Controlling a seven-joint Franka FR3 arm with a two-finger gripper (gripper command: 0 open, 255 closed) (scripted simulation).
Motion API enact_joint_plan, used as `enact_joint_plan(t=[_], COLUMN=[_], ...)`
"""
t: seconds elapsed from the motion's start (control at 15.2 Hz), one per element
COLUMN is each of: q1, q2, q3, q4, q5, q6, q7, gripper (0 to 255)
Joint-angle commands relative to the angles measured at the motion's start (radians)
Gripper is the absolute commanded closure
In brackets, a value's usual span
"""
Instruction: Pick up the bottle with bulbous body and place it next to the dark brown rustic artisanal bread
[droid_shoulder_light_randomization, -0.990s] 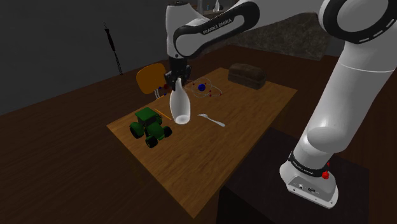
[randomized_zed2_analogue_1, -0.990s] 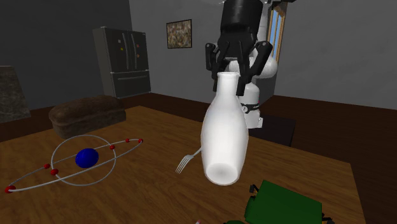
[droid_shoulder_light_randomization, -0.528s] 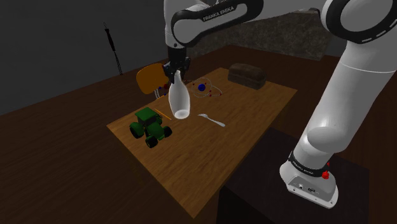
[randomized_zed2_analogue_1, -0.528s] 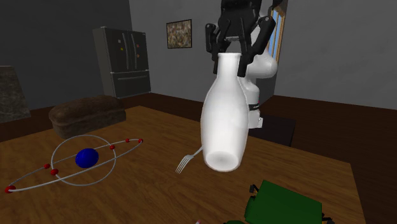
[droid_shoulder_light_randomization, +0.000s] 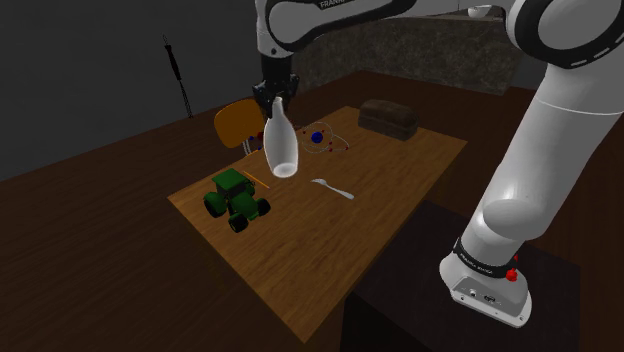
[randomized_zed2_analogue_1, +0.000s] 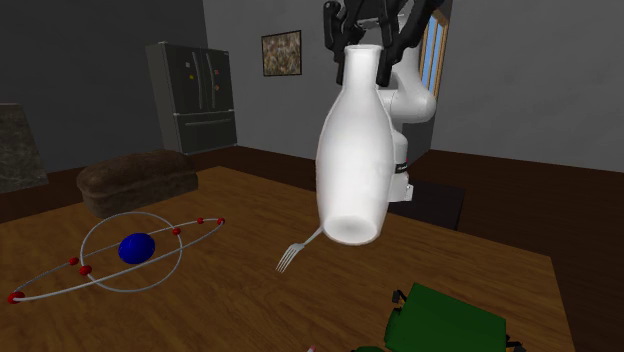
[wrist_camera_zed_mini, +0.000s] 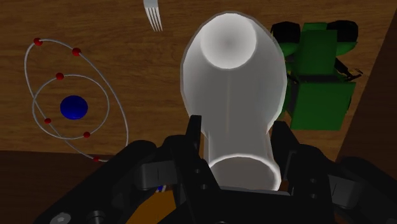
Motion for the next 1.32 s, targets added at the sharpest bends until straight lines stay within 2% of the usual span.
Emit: enact_joint_plan(t=[0.0, 1.25], q1=[0.0, 0.01], q2=[-0.001, 0.059], q3=[0.0, 0.007], q4=[0.028, 0.36], q5=[0.001, -0.011], q6=[-0.028, -0.303], q7=[-0.003, -0.014], gripper=[255, 255])
